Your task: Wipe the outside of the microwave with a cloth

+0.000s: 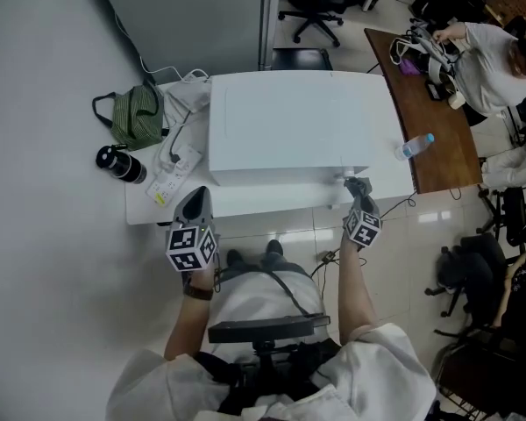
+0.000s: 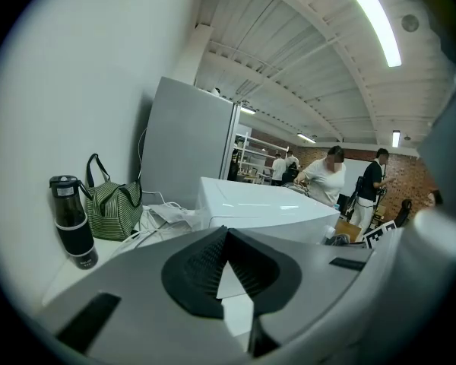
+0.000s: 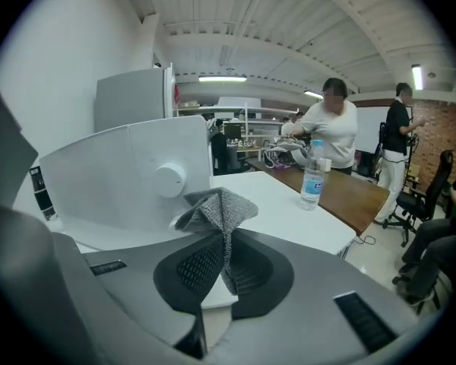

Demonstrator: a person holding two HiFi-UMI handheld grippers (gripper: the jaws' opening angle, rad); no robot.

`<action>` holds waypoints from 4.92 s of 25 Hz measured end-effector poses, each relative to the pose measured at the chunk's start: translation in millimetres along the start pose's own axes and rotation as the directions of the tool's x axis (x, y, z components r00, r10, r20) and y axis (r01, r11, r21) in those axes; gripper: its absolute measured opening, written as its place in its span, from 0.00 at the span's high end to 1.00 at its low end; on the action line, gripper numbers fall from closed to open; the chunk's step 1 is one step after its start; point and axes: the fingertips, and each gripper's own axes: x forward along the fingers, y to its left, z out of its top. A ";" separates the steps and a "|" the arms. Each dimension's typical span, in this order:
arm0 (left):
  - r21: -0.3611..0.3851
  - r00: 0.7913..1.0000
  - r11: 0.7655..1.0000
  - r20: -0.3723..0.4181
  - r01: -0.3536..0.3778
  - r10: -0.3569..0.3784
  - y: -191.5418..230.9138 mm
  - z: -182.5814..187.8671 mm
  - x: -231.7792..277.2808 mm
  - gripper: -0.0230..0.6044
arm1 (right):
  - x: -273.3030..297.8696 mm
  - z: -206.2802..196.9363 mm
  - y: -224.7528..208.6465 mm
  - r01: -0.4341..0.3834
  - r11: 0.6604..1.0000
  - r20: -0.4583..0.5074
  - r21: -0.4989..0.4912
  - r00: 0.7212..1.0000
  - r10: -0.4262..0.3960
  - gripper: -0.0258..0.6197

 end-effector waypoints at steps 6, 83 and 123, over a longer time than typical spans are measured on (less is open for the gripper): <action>0.007 1.000 1.000 0.005 -0.005 0.005 1.1 -1.0 -7.3 0.93 | 18.0 -33.6 117.4 -0.227 0.968 -0.097 -0.101 0.971 0.218 0.92; -0.162 0.988 0.975 0.009 -0.153 0.157 374.2 45.1 58.6 0.92 | 234.8 -10.6 690.3 -0.847 -0.477 -0.737 -0.236 0.476 -0.480 0.92; -0.168 0.984 0.977 0.096 -0.132 0.149 370.2 53.6 45.9 0.92 | 218.0 97.2 672.5 -0.806 -0.418 -0.649 -0.419 0.588 -0.483 0.92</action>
